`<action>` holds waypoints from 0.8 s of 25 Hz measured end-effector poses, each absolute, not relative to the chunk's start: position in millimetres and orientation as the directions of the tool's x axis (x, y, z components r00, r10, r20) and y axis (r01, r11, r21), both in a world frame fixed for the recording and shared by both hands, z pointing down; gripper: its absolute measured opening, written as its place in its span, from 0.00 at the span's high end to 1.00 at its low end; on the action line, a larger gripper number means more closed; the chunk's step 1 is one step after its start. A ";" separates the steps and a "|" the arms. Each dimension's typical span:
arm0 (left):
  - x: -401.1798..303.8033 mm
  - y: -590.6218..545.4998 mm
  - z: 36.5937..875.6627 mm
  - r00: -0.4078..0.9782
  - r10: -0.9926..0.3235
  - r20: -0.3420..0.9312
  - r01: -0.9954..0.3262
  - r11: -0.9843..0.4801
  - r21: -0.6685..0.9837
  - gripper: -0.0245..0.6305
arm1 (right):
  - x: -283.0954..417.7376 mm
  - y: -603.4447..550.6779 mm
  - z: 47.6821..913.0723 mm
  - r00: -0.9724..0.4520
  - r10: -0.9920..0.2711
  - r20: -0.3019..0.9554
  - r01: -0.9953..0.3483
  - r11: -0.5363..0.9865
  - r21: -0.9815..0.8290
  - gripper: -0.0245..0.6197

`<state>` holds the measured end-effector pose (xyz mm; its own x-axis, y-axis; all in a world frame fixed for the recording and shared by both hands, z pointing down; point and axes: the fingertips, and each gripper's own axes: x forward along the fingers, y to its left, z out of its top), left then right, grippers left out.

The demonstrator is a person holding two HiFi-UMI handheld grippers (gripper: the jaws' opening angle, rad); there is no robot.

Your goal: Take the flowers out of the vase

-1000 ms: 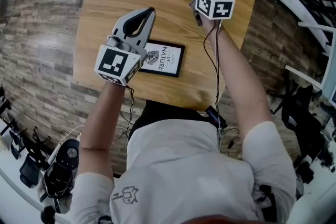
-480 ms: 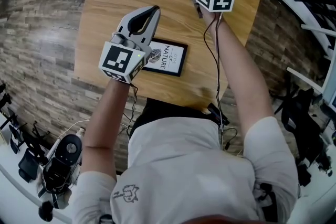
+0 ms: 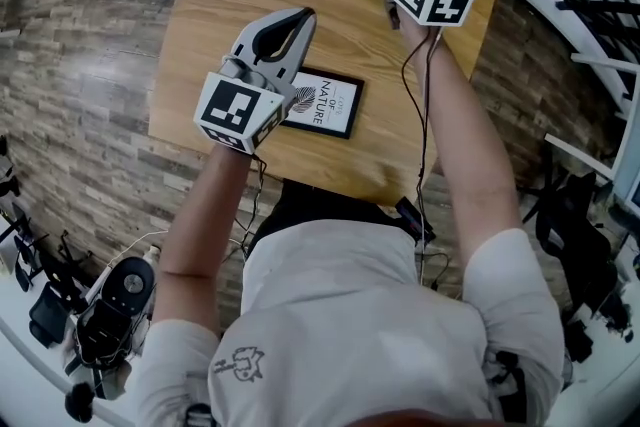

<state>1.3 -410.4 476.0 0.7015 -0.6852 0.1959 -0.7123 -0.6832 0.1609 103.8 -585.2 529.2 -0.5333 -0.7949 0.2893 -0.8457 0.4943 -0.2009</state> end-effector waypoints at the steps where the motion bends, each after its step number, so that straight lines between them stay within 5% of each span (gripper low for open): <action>1: 0.5 -407.2 472.7 0.704 -0.684 0.192 -0.710 -0.687 0.158 0.96 | 103.5 -583.5 517.8 -0.534 -0.801 0.272 -0.845 0.497 -0.195 0.88; 10: -13.0 -371.2 441.8 0.729 -0.665 0.161 -0.683 -0.719 0.128 0.96 | 95.9 -540.9 434.2 -0.527 -0.836 0.153 -0.848 0.503 -0.168 0.89; 20: -52.5 -300.5 402.9 0.765 -0.634 0.114 -0.644 -0.758 0.107 0.96 | 59.9 -431.9 403.8 -0.535 -0.831 0.153 -0.843 0.512 -0.164 0.89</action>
